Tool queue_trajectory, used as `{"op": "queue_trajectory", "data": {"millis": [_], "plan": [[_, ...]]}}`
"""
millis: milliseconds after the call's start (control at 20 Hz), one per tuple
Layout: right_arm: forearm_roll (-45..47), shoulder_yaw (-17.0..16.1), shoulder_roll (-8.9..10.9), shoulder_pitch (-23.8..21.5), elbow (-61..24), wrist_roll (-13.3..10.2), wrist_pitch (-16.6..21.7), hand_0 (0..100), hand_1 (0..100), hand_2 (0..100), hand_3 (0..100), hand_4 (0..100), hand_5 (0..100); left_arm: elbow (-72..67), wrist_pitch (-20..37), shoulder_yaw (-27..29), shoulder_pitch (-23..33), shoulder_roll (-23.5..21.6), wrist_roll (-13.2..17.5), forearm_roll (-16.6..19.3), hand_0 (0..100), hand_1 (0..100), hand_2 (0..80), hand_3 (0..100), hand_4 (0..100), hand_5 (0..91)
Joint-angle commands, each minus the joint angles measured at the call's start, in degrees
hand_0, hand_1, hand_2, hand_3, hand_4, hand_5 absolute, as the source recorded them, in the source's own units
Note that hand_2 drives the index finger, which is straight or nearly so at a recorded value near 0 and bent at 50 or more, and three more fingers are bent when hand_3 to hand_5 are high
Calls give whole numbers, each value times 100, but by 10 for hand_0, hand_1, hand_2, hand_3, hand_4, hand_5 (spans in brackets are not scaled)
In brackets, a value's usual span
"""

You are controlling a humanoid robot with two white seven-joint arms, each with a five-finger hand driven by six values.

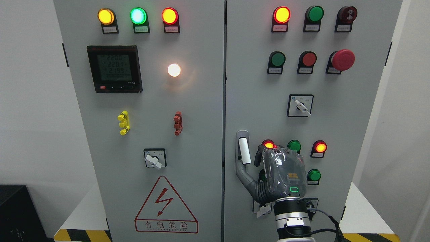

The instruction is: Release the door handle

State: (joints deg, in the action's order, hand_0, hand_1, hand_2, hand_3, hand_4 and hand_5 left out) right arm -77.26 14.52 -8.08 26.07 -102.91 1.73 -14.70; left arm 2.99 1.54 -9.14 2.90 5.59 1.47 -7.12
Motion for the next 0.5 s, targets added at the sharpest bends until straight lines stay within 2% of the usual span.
{"op": "queue_trajectory", "data": {"millis": [0,451], "plan": [[0,-20,0,4,-10,-6,-7,395,379,695,962,764,685,0,13,0,0,-6,2,0,0,0,44,106,4,0],[0,-116,0,-5,-27,-6,-7,412,389,700,962,765,686,0,4,0,0,3,2,0,0,0,46,105,4,0]]}}
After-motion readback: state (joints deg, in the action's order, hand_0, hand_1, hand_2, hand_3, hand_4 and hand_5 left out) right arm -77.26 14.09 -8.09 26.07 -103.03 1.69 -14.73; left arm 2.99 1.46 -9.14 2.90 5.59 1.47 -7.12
